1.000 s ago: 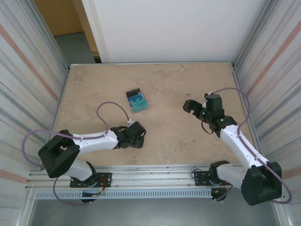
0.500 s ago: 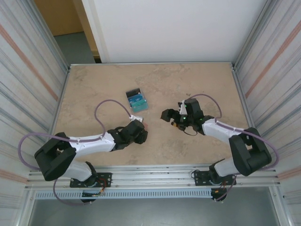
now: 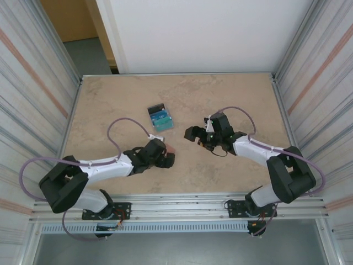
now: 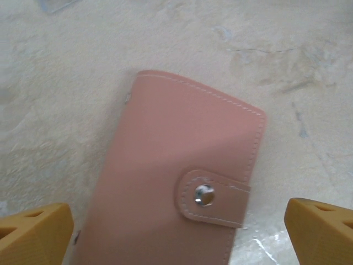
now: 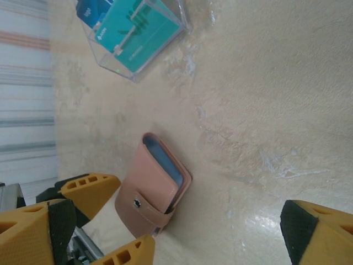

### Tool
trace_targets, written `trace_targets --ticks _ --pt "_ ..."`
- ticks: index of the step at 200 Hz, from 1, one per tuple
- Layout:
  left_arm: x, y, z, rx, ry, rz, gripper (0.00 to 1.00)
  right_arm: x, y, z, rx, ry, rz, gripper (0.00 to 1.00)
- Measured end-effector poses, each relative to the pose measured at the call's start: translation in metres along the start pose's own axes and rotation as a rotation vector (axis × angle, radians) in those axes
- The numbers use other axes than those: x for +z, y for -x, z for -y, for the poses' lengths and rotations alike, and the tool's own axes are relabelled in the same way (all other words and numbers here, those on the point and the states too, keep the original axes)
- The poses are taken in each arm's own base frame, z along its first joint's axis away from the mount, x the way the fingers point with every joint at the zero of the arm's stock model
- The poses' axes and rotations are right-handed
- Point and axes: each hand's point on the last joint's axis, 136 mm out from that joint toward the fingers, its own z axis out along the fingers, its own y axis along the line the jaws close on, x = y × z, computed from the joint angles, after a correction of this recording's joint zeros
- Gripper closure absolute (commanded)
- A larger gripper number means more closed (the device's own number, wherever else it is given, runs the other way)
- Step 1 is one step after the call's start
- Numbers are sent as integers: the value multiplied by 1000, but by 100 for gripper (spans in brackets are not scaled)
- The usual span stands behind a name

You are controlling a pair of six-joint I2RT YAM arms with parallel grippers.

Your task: Take the credit cards out of the card holder

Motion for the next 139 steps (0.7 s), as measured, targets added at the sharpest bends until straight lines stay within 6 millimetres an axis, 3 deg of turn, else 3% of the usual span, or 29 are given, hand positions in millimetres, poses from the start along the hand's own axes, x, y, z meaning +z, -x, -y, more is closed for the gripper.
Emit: trace_targets --ticks 27,63,139 --pt "1 -5 -13 5 -6 -82 1 -8 3 3 -12 -36 30 2" --pt "-1 4 -6 117 -63 -174 3 -19 7 3 -25 -62 67 1" --pt "-5 0 -12 39 -215 -295 28 -24 0 8 -50 -115 73 1"
